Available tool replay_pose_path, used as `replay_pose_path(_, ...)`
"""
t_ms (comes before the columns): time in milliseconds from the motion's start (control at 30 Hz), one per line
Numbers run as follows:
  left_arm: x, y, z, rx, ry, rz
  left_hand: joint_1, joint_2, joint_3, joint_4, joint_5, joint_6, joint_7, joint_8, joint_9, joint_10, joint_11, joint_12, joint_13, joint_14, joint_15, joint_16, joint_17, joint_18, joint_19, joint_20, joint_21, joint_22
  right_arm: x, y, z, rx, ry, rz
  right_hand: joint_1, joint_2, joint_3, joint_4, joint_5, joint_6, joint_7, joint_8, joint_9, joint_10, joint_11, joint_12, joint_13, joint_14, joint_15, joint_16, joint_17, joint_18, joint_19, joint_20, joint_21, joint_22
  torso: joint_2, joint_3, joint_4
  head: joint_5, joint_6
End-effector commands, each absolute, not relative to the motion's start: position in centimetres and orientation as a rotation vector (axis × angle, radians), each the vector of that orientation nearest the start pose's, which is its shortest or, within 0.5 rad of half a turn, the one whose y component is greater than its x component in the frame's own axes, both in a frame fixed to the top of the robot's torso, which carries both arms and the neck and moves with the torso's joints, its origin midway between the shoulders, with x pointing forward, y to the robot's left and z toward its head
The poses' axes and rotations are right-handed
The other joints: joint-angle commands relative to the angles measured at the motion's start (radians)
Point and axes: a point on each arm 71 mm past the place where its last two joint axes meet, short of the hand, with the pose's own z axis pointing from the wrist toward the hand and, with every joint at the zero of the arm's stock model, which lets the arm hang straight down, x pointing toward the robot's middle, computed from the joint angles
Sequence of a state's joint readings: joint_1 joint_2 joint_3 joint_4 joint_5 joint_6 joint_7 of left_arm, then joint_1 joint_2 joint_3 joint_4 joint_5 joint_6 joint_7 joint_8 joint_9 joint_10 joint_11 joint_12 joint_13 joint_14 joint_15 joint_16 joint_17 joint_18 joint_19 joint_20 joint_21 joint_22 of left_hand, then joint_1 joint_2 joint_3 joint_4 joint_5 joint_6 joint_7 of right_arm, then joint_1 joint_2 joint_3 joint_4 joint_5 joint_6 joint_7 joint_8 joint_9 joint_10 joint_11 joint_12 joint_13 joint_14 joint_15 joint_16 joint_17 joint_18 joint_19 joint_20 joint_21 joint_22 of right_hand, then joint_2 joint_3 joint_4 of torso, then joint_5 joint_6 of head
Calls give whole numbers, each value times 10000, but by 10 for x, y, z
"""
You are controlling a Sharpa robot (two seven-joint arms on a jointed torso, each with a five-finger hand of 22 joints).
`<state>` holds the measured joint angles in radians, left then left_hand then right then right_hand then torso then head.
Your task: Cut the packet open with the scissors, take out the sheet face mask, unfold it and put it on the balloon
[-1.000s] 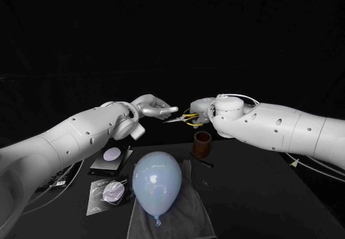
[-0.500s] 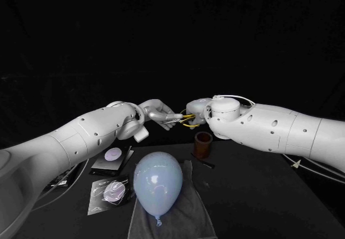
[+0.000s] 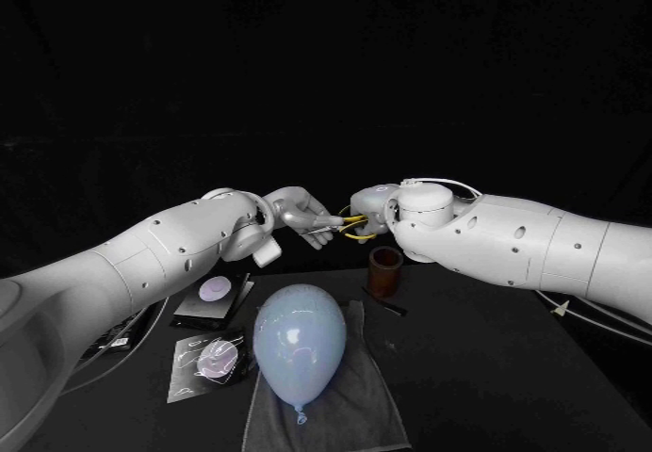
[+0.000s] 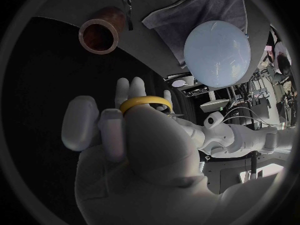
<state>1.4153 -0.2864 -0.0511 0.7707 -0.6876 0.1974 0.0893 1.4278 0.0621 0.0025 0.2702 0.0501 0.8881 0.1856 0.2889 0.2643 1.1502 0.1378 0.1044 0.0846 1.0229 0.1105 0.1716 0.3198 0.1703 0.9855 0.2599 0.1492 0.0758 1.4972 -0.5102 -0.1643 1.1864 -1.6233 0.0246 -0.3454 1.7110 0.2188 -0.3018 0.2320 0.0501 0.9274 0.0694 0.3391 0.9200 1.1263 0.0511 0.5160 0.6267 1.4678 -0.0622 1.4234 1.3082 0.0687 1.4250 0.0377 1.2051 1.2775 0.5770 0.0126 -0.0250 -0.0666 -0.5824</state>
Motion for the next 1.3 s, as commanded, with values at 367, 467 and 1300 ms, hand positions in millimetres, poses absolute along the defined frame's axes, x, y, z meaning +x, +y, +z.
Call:
replay_pose_path(367, 608, 101, -114, -2500, 19742, -12140, 713, 43, 580, 123, -8, 254, -67, -71, -15, 300, -80, -185, -18, 182, -62, 101, 337, 145, 212, -47, 48, -37, 571, -133, -98, -4357, 16849, 1364, 319, 300, 16, 56, 9, 69, -25, -73, 10, 693, -551, -53, -18, 473, -82, -40, 42, 144, 85, -2, 42, 24, -2, 2, -6, 5, -62)
replay_pose_path(467, 608, 101, -114, -2502, 19794, -12166, 729, 27, 606, 135, -10, 268, -68, -76, -14, 322, -83, -195, -20, 194, -67, 107, 361, 144, 213, -48, 42, -40, 570, -132, -98, -4385, 16834, 1383, 319, 300, 16, 56, 9, 69, -25, -73, 10, 693, -551, -53, -18, 473, -82, -40, 42, 144, 85, -2, 42, 24, -2, 1, -3, 5, -65)
replay_pose_path(1300, 609, 107, -116, -3069, 20026, -12221, 1160, -861, 4400, -937, -12, 898, -385, 646, 1157, 1775, -505, -223, -63, 1107, -481, 436, 1604, 102, 966, -671, 731, 321, 566, -124, -93, -4469, 16126, 1989, 307, 49, -263, 555, -20, -625, 425, -830, -156, -569, -77, -1640, -1168, 390, 326, -303, -315, 249, -220, 250, -798, -571, -2, 6, -4, 36, -154)
